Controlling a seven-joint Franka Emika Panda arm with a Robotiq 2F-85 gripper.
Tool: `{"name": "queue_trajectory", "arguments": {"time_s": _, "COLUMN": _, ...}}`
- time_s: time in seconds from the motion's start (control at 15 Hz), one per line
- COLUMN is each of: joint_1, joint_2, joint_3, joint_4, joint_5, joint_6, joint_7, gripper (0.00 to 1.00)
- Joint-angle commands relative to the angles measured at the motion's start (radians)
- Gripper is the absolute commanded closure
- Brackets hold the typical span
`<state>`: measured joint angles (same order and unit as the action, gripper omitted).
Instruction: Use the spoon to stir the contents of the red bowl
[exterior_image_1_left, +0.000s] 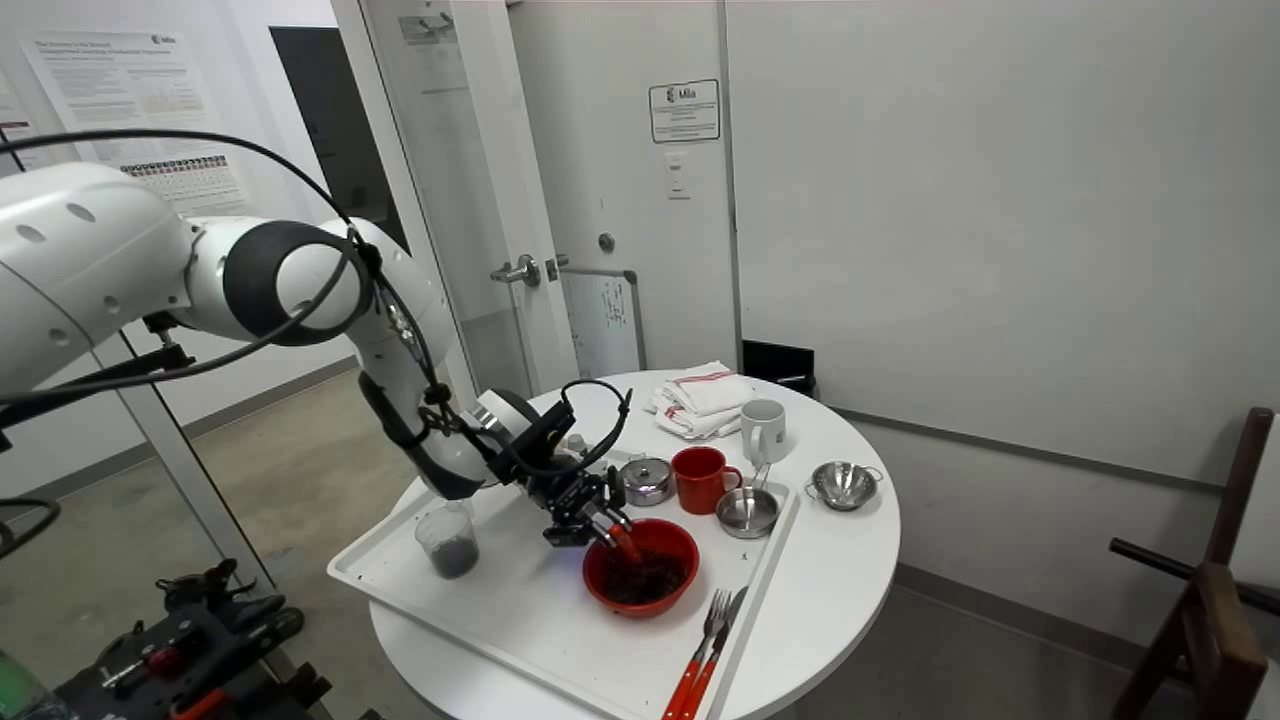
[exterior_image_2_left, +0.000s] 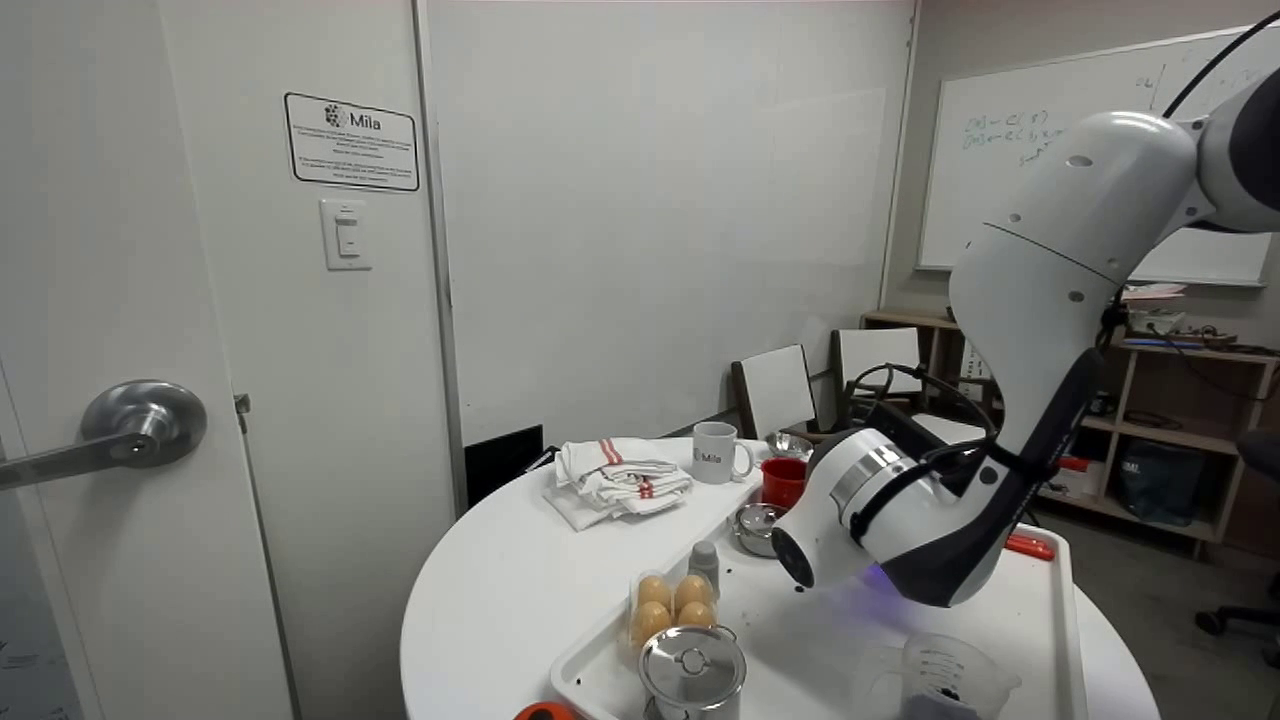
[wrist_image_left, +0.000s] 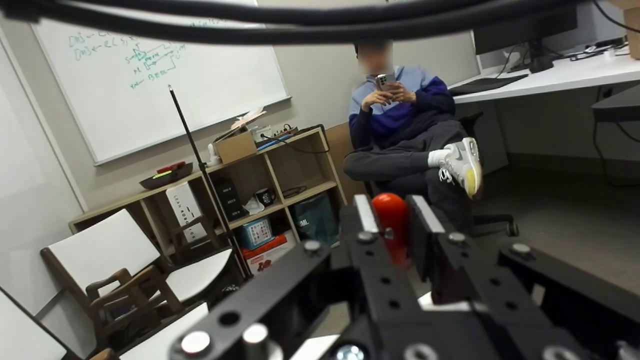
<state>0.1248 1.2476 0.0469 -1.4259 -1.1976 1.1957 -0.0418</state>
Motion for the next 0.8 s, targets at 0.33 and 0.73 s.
{"name": "queue_trajectory", "arguments": {"time_s": 0.33, "joint_1": -0.016, "joint_2": 0.021, "joint_3": -0.043, "joint_4": -0.014, "joint_5": 0.012, "joint_6": -0.076, "joint_7": -0.013, "gripper": 0.95}}
{"name": "queue_trajectory", "arguments": {"time_s": 0.73, "joint_1": -0.005, "joint_2": 0.036, "joint_3": -0.05, "joint_4": 0.029, "joint_5": -0.009, "joint_6": -0.105, "joint_7": -0.021, "gripper": 0.95}}
